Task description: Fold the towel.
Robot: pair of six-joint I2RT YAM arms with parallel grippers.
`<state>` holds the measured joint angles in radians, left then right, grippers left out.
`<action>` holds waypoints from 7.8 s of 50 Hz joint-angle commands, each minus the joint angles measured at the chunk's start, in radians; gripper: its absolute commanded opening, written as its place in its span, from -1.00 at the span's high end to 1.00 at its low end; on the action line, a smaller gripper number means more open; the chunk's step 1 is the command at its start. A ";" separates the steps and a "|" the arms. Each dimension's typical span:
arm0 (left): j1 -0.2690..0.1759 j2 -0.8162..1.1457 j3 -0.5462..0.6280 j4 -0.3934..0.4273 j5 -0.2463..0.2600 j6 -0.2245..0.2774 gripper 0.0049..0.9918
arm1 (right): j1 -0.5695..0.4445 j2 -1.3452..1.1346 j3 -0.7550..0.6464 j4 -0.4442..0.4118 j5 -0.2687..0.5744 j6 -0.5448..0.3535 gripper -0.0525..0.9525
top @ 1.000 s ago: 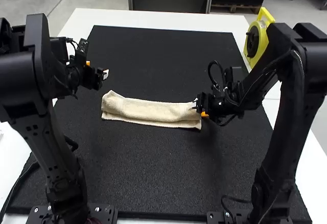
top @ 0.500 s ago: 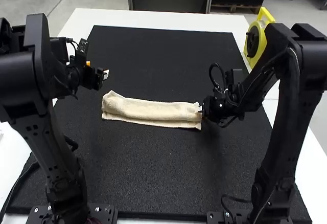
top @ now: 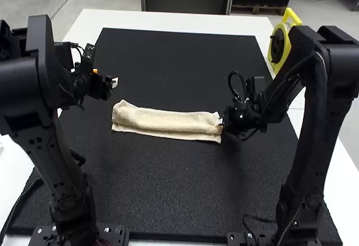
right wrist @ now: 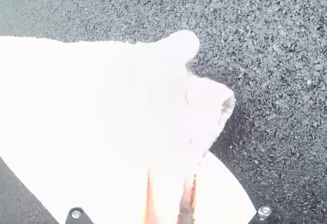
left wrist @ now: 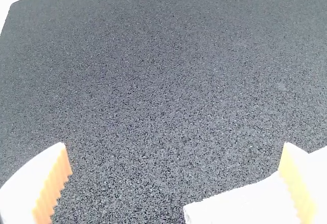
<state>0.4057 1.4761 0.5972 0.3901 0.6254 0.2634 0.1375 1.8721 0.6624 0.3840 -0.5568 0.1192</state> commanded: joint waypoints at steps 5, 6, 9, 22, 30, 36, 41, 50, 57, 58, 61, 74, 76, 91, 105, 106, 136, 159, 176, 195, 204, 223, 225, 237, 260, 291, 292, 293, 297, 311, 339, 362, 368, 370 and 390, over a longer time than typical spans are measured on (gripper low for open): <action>0.007 -0.043 -0.002 0.003 0.031 -0.010 -0.94 | 0.019 0.029 0.014 -0.002 -0.011 0.008 0.84; 0.007 -0.043 -0.004 0.003 0.031 -0.010 -0.94 | 0.019 0.029 0.014 -0.002 -0.011 0.008 0.91; 0.007 -0.043 -0.002 0.001 0.036 -0.010 -0.94 | 0.016 0.029 0.014 0.000 -0.011 0.010 0.93; 0.007 -0.043 -0.005 0.000 0.037 -0.009 -0.94 | 0.011 -0.008 0.028 -0.004 -0.015 0.014 0.93; 0.007 -0.043 -0.016 0.004 0.037 -0.009 -0.94 | 0.010 -0.085 0.037 -0.007 -0.018 0.054 0.93; 0.007 -0.043 -0.025 0.009 0.037 -0.010 -0.94 | 0.013 -0.126 0.046 -0.013 -0.025 0.079 0.93; 0.007 -0.043 -0.030 0.010 0.037 -0.009 -0.94 | 0.016 -0.151 0.048 -0.025 -0.028 0.086 0.93; 0.005 -0.043 -0.030 0.009 0.037 -0.009 -0.94 | 0.025 -0.197 0.060 -0.054 -0.032 0.100 0.93; 0.007 -0.043 -0.030 0.007 0.037 -0.009 -0.94 | 0.065 -0.223 0.080 -0.066 -0.041 0.126 0.93; 0.007 -0.043 -0.030 0.007 0.037 -0.009 -0.94 | 0.074 -0.225 0.085 -0.066 -0.046 0.134 0.93; 0.007 -0.043 -0.030 0.007 0.037 -0.009 -0.94 | 0.099 -0.229 0.094 -0.066 -0.049 0.146 0.93; 0.007 -0.043 -0.033 0.004 0.037 -0.006 -0.94 | 0.201 -0.228 0.128 -0.065 -0.066 0.166 0.93; 0.007 -0.043 -0.036 0.007 0.037 -0.007 -0.94 | 0.217 -0.226 0.132 -0.065 -0.068 0.168 0.93; 0.016 -0.043 -0.043 0.013 0.037 -0.009 -0.94 | 0.355 -0.177 0.186 -0.043 -0.074 0.169 0.93; 0.108 -0.043 -0.043 0.030 0.037 -0.004 -0.94 | 0.450 -0.100 0.256 -0.011 -0.084 0.172 0.93; 0.113 -0.043 -0.043 0.029 0.040 -0.004 -0.94 | 0.456 -0.094 0.263 -0.010 -0.086 0.171 0.93; 0.168 -0.080 -0.070 0.024 0.062 0.004 -0.94 | 0.583 0.050 0.408 0.089 -0.134 0.195 0.93; 0.170 -0.102 -0.086 0.026 0.062 -0.004 -0.94 | 0.610 0.180 0.529 0.147 -0.158 0.217 0.93; 0.173 -0.102 -0.085 0.024 0.063 -0.004 -0.94 | 0.611 0.254 0.629 0.147 -0.164 0.231 0.93; 0.173 -0.102 -0.086 0.026 0.065 -0.004 -0.94 | 0.628 0.334 0.733 0.161 -0.164 0.257 0.93; 0.177 -0.102 -0.086 0.023 0.080 -0.007 -0.94 | 0.631 0.355 0.763 0.174 -0.157 0.281 0.38; 0.202 -0.102 -0.097 0.024 0.091 -0.007 -0.94 | 0.613 0.361 0.753 0.179 -0.141 0.283 -0.94; 0.202 -0.102 -0.097 0.026 0.091 -0.009 -0.94 | 0.605 0.358 0.750 0.179 -0.141 0.284 -0.94; 0.199 -0.106 -0.097 0.056 0.089 -0.013 -0.94 | 0.539 0.308 0.735 0.177 -0.141 0.286 -0.94; 0.168 -0.154 -0.102 0.058 0.086 -0.043 -0.94 | 0.475 0.177 0.640 0.147 -0.141 0.303 -0.73; 0.160 -0.155 -0.108 0.059 0.092 -0.046 -0.94 | 0.499 0.076 0.493 0.029 -0.141 0.289 0.93; 0.160 -0.154 -0.108 0.059 0.092 -0.047 -0.94 | 0.499 0.078 0.488 0.029 -0.141 0.289 0.93; 0.160 -0.154 -0.108 0.059 0.092 -0.047 -0.94 | 0.501 0.079 0.483 0.029 -0.141 0.289 0.93; 0.160 -0.154 -0.108 0.059 0.092 -0.047 -0.94 | 0.510 0.093 0.470 0.032 -0.138 0.289 0.93; 0.162 -0.154 -0.108 0.059 0.094 -0.052 -0.94 | 0.553 0.168 0.453 0.033 -0.137 0.261 0.93; 0.180 -0.155 -0.119 0.059 0.112 -0.055 -0.94 | 0.600 0.288 0.543 0.064 -0.138 0.263 0.93; 0.197 -0.155 -0.122 0.055 0.137 -0.053 -0.94 | 0.652 0.394 0.658 0.067 -0.140 0.267 0.93; 0.219 -0.155 -0.128 0.056 0.145 -0.050 -0.94 | 0.654 0.423 0.700 0.067 -0.140 0.267 0.93; 0.225 -0.155 -0.129 0.056 0.146 -0.047 -0.94 | 0.654 0.426 0.709 0.067 -0.140 0.267 0.93; 0.239 -0.155 -0.134 0.055 0.162 -0.033 -0.94 | 0.679 0.503 0.836 0.056 -0.144 0.275 0.93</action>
<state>0.6350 1.3346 0.4664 0.4393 0.7620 0.2199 0.7895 2.3692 1.4639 0.4389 -0.6991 0.3965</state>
